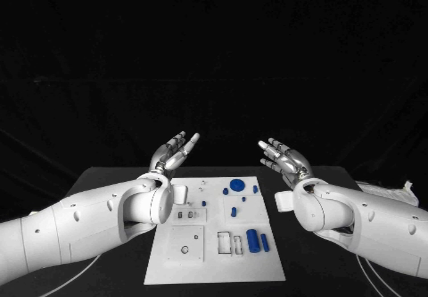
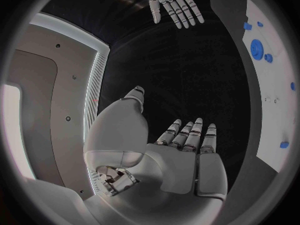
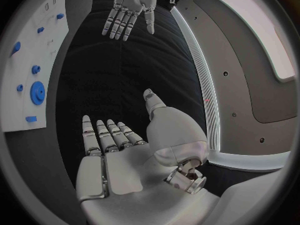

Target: Assemble the parts on the task board

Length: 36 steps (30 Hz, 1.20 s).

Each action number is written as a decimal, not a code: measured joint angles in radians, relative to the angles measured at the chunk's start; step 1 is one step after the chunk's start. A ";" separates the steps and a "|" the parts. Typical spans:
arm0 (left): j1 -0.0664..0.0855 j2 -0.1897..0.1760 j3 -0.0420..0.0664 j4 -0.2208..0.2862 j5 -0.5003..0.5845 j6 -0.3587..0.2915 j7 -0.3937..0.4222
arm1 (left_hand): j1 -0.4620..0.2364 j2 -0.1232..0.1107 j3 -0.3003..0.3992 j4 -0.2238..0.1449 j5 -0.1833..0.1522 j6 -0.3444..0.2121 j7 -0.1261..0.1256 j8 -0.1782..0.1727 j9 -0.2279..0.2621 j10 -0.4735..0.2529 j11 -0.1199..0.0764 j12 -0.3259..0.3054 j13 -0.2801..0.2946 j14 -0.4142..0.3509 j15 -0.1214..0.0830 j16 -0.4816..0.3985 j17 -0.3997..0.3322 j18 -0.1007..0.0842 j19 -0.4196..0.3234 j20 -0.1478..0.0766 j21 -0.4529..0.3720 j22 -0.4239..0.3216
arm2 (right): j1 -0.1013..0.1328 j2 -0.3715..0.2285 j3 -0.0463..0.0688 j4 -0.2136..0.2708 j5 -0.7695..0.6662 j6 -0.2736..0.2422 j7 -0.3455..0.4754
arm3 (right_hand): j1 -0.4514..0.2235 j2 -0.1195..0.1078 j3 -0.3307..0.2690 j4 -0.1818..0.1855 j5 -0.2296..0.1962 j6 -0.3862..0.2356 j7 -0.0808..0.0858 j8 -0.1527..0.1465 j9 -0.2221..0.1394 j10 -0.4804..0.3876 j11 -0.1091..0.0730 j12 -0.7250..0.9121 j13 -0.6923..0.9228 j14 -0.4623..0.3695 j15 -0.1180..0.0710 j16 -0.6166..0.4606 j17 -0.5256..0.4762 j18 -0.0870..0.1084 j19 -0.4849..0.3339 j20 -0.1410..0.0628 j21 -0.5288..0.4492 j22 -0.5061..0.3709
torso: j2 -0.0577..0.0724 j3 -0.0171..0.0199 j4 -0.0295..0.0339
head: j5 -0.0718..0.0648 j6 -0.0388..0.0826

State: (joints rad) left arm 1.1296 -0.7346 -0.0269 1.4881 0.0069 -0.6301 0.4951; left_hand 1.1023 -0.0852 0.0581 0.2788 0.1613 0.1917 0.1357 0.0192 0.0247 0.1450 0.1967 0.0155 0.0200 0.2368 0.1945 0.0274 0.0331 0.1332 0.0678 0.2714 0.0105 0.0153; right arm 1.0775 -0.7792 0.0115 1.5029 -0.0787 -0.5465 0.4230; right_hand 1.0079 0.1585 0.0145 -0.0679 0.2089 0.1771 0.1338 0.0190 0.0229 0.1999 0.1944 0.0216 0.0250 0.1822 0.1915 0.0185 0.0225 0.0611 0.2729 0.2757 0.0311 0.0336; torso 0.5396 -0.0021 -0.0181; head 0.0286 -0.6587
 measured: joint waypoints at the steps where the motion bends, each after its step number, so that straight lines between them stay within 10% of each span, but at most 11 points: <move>1: 0.000 0.000 0.000 0.000 -0.001 0.006 0.000 | 0.026 0.001 0.002 0.009 0.005 0.012 0.000 0.004 0.002 0.008 0.008 0.001 0.002 0.011 0.004 0.004 0.002 0.012 0.003 0.008 0.001 0.001 | 0.002 0.000 0.001 -0.004 -0.010 0.024 -0.009 | 0.011 0.000 0.000 -0.006 0.000 0.007 0.000 0.000 0.001 0.004 0.004 0.002 0.001 0.004 0.004 0.000 0.000 0.000 0.004 0.004 0.000 0.000 | 0.000 0.0000 -0.0001 | 0.000 0.000; 5: 0.000 0.000 -0.001 -0.001 -0.002 0.025 -0.001 | 0.061 0.022 0.009 0.014 0.008 0.083 0.004 0.020 0.011 0.080 0.039 0.018 0.011 0.115 0.021 0.029 0.018 0.015 0.038 0.021 0.021 0.011 | 0.007 0.001 0.003 -0.017 -0.049 0.112 -0.041 | 0.067 0.000 0.008 -0.039 0.000 0.053 0.004 0.008 0.006 0.061 0.020 0.009 0.006 0.063 0.017 0.011 0.006 0.000 0.052 0.012 0.014 0.007 | 0.000 0.0000 -0.0003 | 0.000 0.000; 9: 0.000 0.000 -0.001 -0.001 -0.004 0.034 -0.002 | 0.098 0.046 0.022 0.003 0.008 0.254 0.015 0.060 0.032 0.290 0.066 0.064 0.032 0.382 0.041 0.106 0.055 0.015 0.216 0.023 0.098 0.053 | 0.009 0.001 0.004 -0.024 -0.077 0.175 -0.065 | 0.130 -0.006 0.021 -0.082 0.005 0.160 0.010 0.028 0.017 0.203 0.032 0.035 0.018 0.228 0.023 0.042 0.020 0.032 0.175 0.012 0.045 0.023 | 0.000 0.0000 -0.0006 | 0.000 -0.001; 12: 0.000 -0.015 -0.001 0.008 -0.003 0.045 0.000 | 0.129 0.063 0.023 -0.006 0.008 0.466 0.035 0.107 0.052 0.585 0.044 0.127 0.055 0.569 0.011 0.165 0.075 0.016 0.525 0.020 0.234 0.116 | 0.018 0.004 0.002 -0.055 -0.128 0.192 -0.069 | 0.184 -0.013 0.037 -0.124 0.006 0.310 0.021 0.055 0.031 0.385 0.028 0.066 0.029 0.417 0.011 0.079 0.032 0.063 0.301 0.012 0.082 0.037 | 0.001 0.0000 -0.0008 | -0.001 0.000; 17: 0.000 -0.062 -0.001 0.017 0.005 0.059 0.014 | 0.168 0.076 0.013 -0.034 0.008 0.691 0.081 0.154 0.065 0.792 -0.010 0.170 0.062 0.805 -0.058 0.240 0.116 0.046 0.764 -0.020 0.339 0.151 | 0.046 -0.009 0.008 -0.107 -0.275 0.160 -0.050 | 0.233 -0.024 0.071 -0.173 0.010 0.524 0.048 0.081 0.041 0.599 0.004 0.088 0.033 0.646 -0.020 0.114 0.038 0.086 0.458 -0.002 0.131 0.049 | 0.008 -0.0019 -0.0001 | -0.007 0.004; 24: 0.003 -0.129 0.000 0.093 0.007 0.086 0.017 | 0.213 0.085 0.030 -0.067 0.004 0.779 0.067 0.156 0.061 0.908 -0.054 0.167 0.063 0.960 -0.109 0.271 0.173 0.047 0.899 -0.074 0.384 0.161 | 0.087 0.005 0.008 -0.132 -0.496 0.160 -0.060 | 0.258 -0.048 0.125 -0.207 0.010 0.693 0.079 0.081 0.041 0.785 -0.026 0.085 0.035 0.862 -0.065 0.119 0.043 0.101 0.633 -0.043 0.182 0.052 | 0.031 -0.0032 0.0043 | -0.013 0.016; 31: 0.003 -0.204 0.000 0.210 0.015 0.132 0.011 | 0.219 0.080 0.031 -0.073 0.004 0.793 0.068 0.137 0.052 0.933 -0.057 0.147 0.058 0.988 -0.116 0.262 0.199 0.047 0.922 -0.082 0.391 0.157 | 0.142 0.020 0.011 -0.151 -0.765 0.185 -0.117 | 0.285 -0.091 0.156 -0.216 0.006 0.786 0.061 0.077 0.045 0.899 -0.057 0.073 0.038 1.021 -0.116 0.143 0.062 0.101 0.832 -0.107 0.287 0.088 | 0.071 -0.0014 0.0103 | -0.015 0.036; 36: 0.006 -0.238 0.000 0.277 0.031 0.179 0.013 | 0.209 0.070 0.010 -0.069 0.000 0.795 0.066 0.122 0.048 0.940 -0.054 0.133 0.058 0.980 -0.108 0.254 0.211 0.046 0.922 -0.082 0.387 0.151 | 0.168 0.032 0.012 -0.163 -0.962 0.213 -0.192 | 0.288 -0.112 0.168 -0.218 0.006 0.835 0.044 0.077 0.048 0.970 -0.082 0.069 0.042 1.134 -0.151 0.179 0.095 0.101 0.948 -0.147 0.394 0.140 | 0.103 -0.0068 0.0221 | -0.023 0.042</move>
State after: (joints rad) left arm 1.1357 -0.9728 -0.0270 1.7652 0.0382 -0.4513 0.5076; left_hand 1.3115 -0.0150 0.0685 0.2098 0.1613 0.9863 0.2016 0.1410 0.0731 1.0847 0.1428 0.1486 0.0784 1.2170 0.0861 0.2817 0.2438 0.1796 0.9896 0.1893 0.3978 0.1661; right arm 1.2457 -0.7468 0.0230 1.3399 -1.0406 -0.3337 0.2314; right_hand 1.2957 0.0465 0.1828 -0.2856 0.2146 1.0126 0.1780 0.0962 0.0710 1.1696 0.1122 0.0903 0.0667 1.3163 0.0405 0.1976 0.1177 0.1626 1.2212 0.1285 0.4252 0.1737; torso 0.6426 -0.0089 0.0040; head 0.0058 -0.6164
